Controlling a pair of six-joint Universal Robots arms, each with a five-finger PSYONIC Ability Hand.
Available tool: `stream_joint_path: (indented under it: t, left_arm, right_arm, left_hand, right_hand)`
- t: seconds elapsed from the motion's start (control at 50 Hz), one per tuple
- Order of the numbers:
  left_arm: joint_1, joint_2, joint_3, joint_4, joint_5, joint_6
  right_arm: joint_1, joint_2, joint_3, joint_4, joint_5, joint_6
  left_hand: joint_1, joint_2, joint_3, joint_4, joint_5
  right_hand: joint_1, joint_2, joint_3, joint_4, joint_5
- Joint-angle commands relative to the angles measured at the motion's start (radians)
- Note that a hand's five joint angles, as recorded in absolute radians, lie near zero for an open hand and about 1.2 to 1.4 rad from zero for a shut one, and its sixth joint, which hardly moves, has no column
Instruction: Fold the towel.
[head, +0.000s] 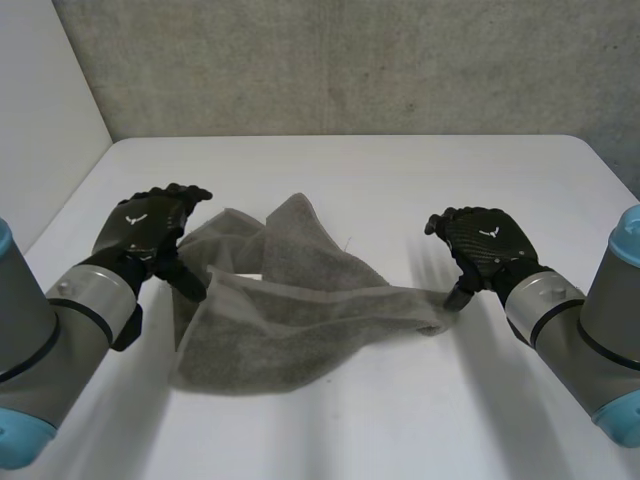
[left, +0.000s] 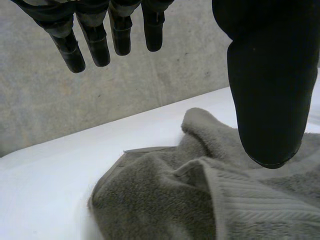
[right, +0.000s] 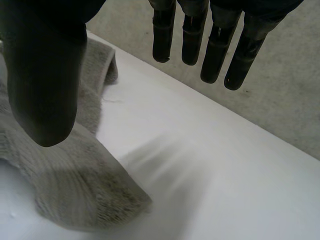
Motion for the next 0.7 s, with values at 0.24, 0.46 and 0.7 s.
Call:
stream_joint_path:
  t: [0.24, 0.46, 0.7]
  left_arm:
    - [0.143, -0.015, 0.025, -0.068, 0.099, 0.007]
    - [0.262, -0.065, 0.054, -0.071, 0.255, 0.004]
    - [0.312, -0.118, 0.082, -0.068, 0.278, 0.002]
  right_arm:
    - [0.028, -0.005, -0.059, 0.119, -0.032, -0.049]
    - [0.256, 0.076, -0.261, 0.229, -0.093, -0.201]
    - [0.467, 0.285, -0.558, 0.259, -0.109, -0.226]
  left_hand:
    - [0.045, 0.049, 0.048, 0.048, 0.047]
    - [0.05, 0.055, 0.054, 0.054, 0.053]
    - [0.048, 0.052, 0.051, 0.051, 0.05]
  right_hand:
    - [-0.023, -0.037, -0.026, -0.015, 0.024]
    - [-0.023, -0.037, -0.026, -0.015, 0.024]
    - [-0.014, -0.028, -0.018, -0.006, 0.033]
